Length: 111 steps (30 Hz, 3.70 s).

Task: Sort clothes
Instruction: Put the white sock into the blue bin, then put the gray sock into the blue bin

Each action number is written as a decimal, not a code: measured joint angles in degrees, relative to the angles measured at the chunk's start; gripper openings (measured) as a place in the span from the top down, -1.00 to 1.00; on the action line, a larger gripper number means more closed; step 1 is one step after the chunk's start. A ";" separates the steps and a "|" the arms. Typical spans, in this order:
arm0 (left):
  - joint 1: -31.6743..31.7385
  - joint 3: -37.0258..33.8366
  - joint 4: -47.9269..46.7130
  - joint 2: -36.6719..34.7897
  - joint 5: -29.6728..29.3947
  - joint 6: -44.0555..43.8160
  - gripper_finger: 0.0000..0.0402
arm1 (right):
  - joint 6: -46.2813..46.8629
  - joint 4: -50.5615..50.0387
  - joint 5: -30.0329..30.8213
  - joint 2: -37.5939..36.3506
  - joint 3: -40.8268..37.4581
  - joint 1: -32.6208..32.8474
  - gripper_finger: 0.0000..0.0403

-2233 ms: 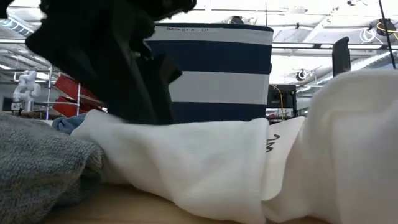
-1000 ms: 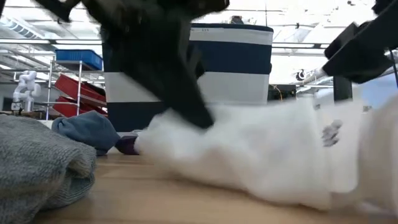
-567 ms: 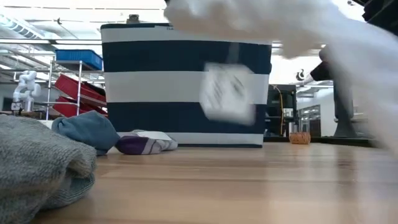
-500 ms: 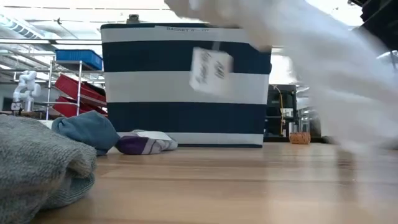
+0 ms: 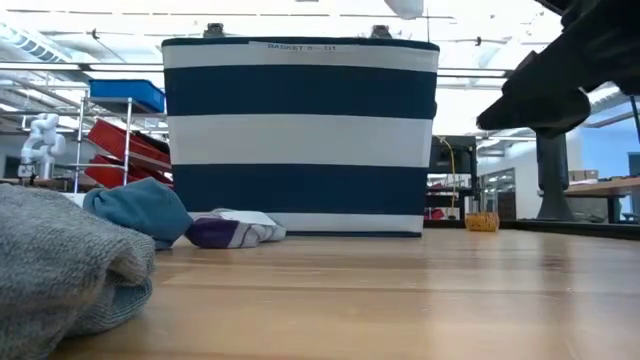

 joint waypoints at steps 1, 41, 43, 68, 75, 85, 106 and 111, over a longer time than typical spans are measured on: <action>0.86 0.00 -0.51 -0.77 -1.38 0.75 0.96 | 0.00 0.01 -0.01 0.00 0.00 -0.27 0.03; 45.14 -1.62 -29.01 10.06 29.43 -7.83 0.89 | 1.54 0.38 -0.45 0.00 0.02 -1.00 0.03; 45.09 -1.62 -28.78 10.76 29.46 -7.88 0.83 | 1.55 0.38 -0.45 0.00 0.02 -1.00 0.03; 32.95 -5.95 -25.39 -11.45 46.15 -25.81 -0.17 | -5.70 20.54 -7.65 8.20 0.77 -6.33 0.03; 17.15 -17.27 -15.69 -16.72 36.68 -35.00 -0.17 | -13.77 21.28 -24.86 17.63 12.74 -12.23 0.03; 1.46 -35.94 16.41 -15.56 23.18 -36.21 -0.17 | -22.75 -5.65 -36.44 34.60 43.17 -14.42 0.03; -10.88 -43.10 24.93 -15.37 7.02 -36.22 -0.17 | -15.10 -2.47 -37.28 46.39 50.80 -16.69 0.03; -10.88 -43.10 24.72 -15.37 7.02 -35.98 -0.17 | -12.32 0.06 -38.32 48.29 50.82 -16.23 0.14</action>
